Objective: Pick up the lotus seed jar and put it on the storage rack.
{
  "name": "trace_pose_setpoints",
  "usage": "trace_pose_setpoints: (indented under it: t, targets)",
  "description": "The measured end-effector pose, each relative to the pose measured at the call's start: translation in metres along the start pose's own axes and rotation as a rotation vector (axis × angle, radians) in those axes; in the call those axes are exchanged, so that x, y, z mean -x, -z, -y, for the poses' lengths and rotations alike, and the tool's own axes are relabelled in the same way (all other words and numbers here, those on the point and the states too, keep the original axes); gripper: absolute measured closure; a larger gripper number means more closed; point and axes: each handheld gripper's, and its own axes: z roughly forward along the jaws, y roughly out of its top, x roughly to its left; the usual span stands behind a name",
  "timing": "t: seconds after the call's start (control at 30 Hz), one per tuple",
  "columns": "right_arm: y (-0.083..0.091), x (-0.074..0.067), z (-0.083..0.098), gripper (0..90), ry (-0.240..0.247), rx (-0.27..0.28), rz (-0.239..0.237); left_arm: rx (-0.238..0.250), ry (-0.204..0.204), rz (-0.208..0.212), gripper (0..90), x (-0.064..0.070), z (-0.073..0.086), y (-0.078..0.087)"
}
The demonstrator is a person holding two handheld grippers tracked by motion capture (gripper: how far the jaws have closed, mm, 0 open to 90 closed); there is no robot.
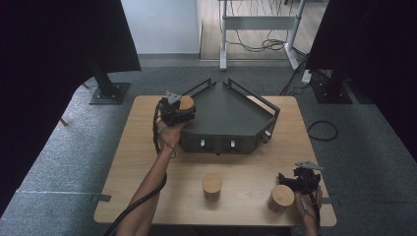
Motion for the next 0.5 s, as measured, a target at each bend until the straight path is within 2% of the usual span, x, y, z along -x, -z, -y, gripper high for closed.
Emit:
trace_pose_setpoints:
  t: [0.07, 0.2, 0.4, 0.5]
  targets:
    - [0.000, 0.000, 0.000, 1.9, 0.000, 0.000, 0.000, -0.003, 0.003, -0.002, 13.2, 0.000, 0.000, -0.001]
    - [0.000, 0.000, 0.000, 1.9, 0.000, 0.000, 0.000, 0.003, 0.015, -0.006, 6.9, -0.001, 0.003, 0.000]
    - [0.000, 0.000, 0.000, 1.9, 0.000, 0.000, 0.000, 0.017, 0.010, 0.000, 5.9, -0.002, 0.002, 0.006]
    - [0.000, 0.000, 0.000, 1.9, 0.000, 0.000, 0.000, 0.029, 0.026, 0.016, 6.0, -0.005, 0.003, 0.010]
